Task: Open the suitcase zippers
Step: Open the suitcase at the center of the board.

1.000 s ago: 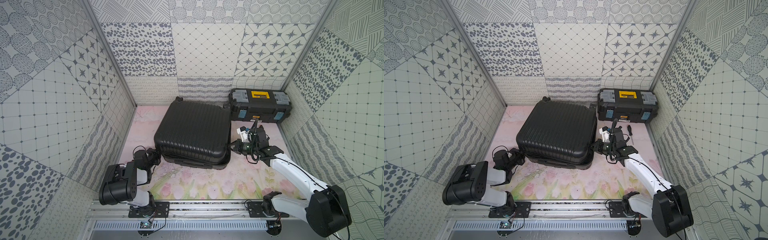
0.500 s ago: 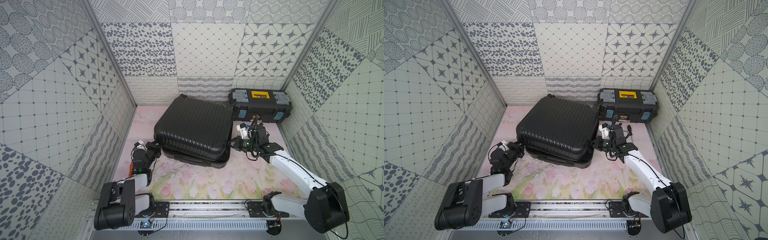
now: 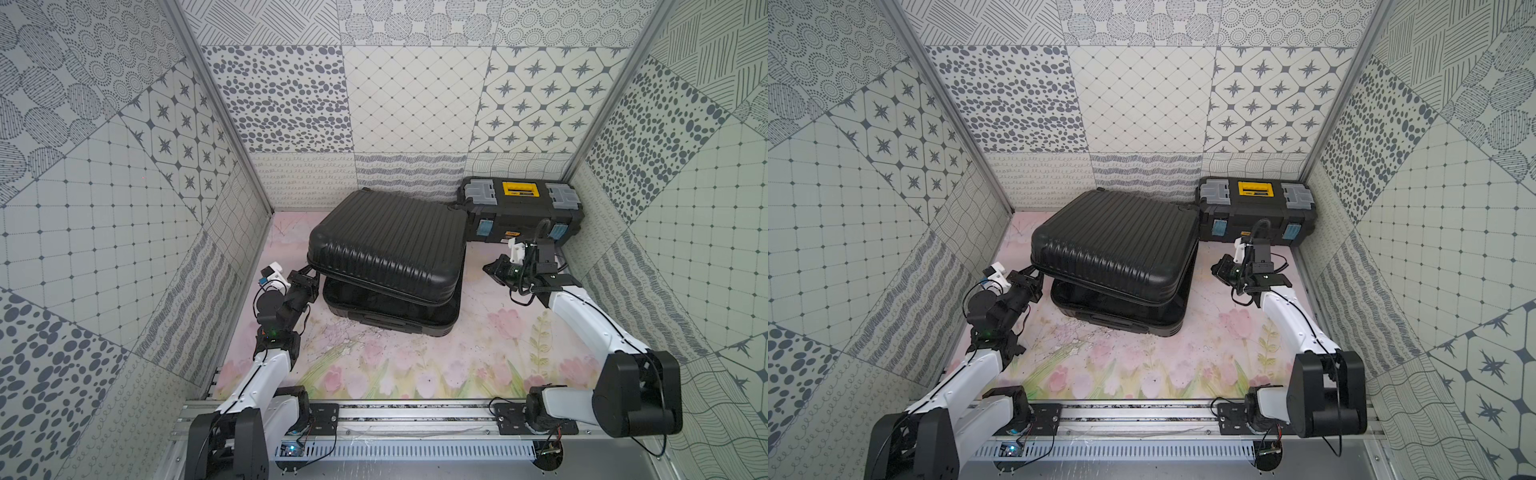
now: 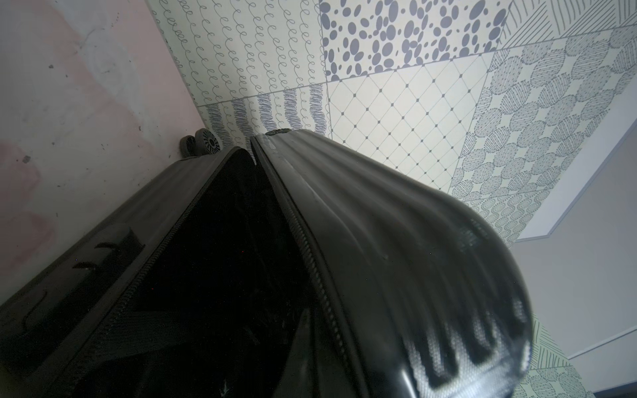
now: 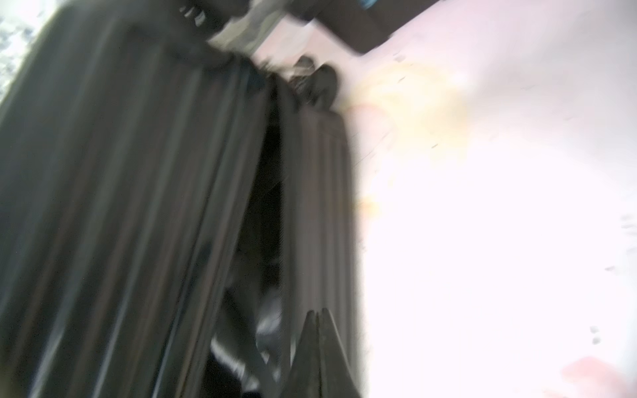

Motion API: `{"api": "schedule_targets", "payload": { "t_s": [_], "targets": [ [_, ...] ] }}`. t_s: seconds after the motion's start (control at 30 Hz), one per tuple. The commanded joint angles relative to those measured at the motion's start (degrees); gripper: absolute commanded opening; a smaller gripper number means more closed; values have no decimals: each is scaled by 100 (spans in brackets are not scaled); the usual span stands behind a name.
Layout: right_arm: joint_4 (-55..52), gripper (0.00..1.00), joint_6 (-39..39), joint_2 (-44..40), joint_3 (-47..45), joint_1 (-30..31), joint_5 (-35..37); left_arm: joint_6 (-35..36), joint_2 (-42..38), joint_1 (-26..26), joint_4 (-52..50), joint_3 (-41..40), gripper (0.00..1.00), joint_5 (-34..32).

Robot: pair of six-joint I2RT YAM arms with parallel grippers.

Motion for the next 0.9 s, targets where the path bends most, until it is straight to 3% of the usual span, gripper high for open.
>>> {"api": "schedule_targets", "payload": {
  "t_s": [0.0,0.2,0.43,0.63,0.77,0.87],
  "targets": [
    [345,1,118,803,548,-54,-25,274,27,-35,426,163,0,191],
    [263,2,-2,2622,2009,381,-591,306,-50,-38,361,161,0,88],
    [18,2,-195,3536,3395,820,-673,200,-107,-38,312,151,0,-195],
    [-714,2,-751,3641,3984,835,-287,180,78,-65,412,325,0,-293],
    [-1186,12,-1133,2836,3856,1089,762,350,129,-256,226,670,0,-488],
    [-1358,16,-1185,1843,3272,1299,1632,701,64,-514,-234,1110,0,-769]
  ]
}}
